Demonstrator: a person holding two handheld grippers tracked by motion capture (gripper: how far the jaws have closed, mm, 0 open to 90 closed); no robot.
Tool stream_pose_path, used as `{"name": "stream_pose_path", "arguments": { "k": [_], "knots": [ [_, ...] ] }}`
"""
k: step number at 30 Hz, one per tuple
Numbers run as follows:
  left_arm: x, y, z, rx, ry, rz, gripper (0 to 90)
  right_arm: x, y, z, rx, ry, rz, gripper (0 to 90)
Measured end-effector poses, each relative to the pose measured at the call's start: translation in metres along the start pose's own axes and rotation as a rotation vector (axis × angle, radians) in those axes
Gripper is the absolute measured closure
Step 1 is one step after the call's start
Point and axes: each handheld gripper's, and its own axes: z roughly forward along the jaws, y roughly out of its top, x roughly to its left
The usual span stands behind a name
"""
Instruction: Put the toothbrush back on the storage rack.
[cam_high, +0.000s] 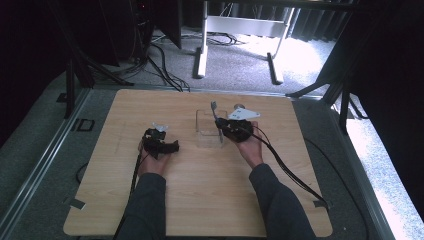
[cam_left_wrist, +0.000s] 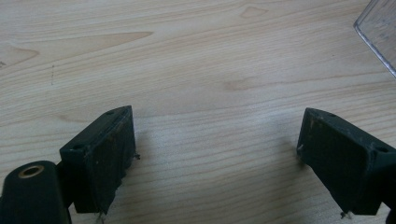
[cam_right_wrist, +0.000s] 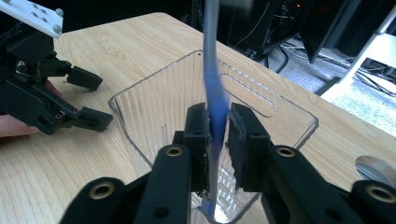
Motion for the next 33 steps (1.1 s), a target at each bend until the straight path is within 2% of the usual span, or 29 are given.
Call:
{"name": "stream_pose_path", "arguments": {
  "k": [8, 16, 19, 25, 27, 33],
  "knots": [
    [0.000, 0.000, 0.000, 0.000, -0.001, -0.001, 11.9, 0.004, 0.000, -0.002, -0.007, 0.009, -0.021, 64.4],
    [0.000, 0.000, 0.000, 0.000, 0.000, 0.000, 11.9, 0.001, 0.004, -0.010, -0.010, -0.018, -0.012, 55.4],
    [0.000, 0.000, 0.000, -0.001, 0.000, 0.000, 11.9, -0.002, 0.007, -0.017, -0.013, -0.023, 0.010, 50.3],
    [0.000, 0.000, 0.000, -0.001, -0.001, -0.001, 11.9, -0.006, 0.009, -0.024, 0.005, -0.028, 0.016, 43.3],
    [0.000, 0.000, 0.000, -0.001, 0.000, 0.000, 11.9, -0.009, 0.007, -0.029, -0.003, -0.030, 0.032, 41.7],
    [0.000, 0.000, 0.000, -0.002, -0.001, -0.002, 11.9, -0.023, -0.008, -0.046, -0.014, -0.074, 0.095, 38.8]
  ]
}}
